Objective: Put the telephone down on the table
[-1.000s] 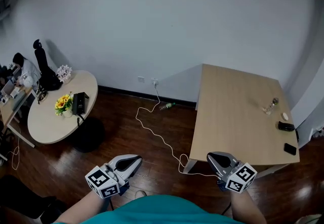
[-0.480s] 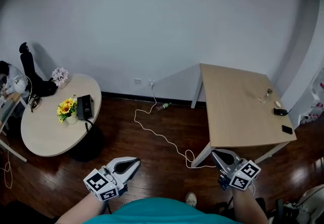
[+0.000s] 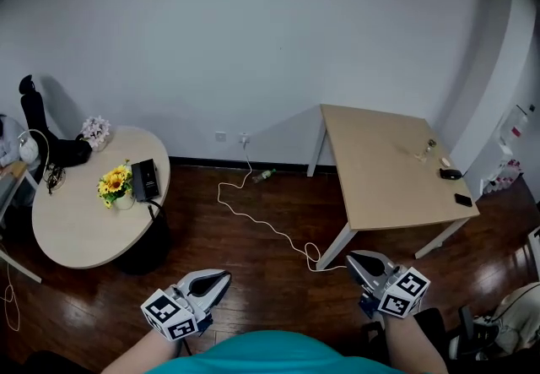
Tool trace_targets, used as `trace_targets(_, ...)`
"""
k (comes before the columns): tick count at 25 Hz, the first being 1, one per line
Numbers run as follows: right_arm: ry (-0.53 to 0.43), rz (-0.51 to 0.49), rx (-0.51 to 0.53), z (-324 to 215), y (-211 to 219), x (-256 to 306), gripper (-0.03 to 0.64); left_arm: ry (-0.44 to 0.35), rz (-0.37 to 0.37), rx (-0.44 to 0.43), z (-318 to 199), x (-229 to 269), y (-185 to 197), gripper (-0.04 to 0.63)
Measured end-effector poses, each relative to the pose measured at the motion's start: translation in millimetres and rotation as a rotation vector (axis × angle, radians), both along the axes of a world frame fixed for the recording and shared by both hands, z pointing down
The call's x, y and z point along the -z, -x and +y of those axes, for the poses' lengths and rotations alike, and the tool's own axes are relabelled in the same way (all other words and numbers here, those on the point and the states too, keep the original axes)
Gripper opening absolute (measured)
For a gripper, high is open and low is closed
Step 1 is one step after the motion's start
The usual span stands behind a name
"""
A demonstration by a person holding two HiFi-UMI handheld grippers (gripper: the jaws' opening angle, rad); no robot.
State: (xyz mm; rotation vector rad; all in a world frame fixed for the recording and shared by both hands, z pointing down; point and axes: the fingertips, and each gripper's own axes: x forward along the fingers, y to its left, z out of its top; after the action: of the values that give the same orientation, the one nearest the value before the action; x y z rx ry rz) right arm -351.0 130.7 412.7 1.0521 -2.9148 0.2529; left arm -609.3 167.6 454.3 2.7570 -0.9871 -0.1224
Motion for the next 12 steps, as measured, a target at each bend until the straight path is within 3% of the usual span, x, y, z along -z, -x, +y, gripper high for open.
trace_targets(5,0.009,-0.012,0.072,26,-16,-8,0.002,-0.042,-0.038,0.033,26,13,-31,0.005)
trace_targets(9,0.057,-0.018,0.175,59,-30,-31,0.002,0.000,-0.009,0.112,49,7,-57,0.005)
trace_targets(12,0.069,0.015,0.241,80,-41,-52,0.000,0.038,-0.025,0.119,67,-5,-84,0.005)
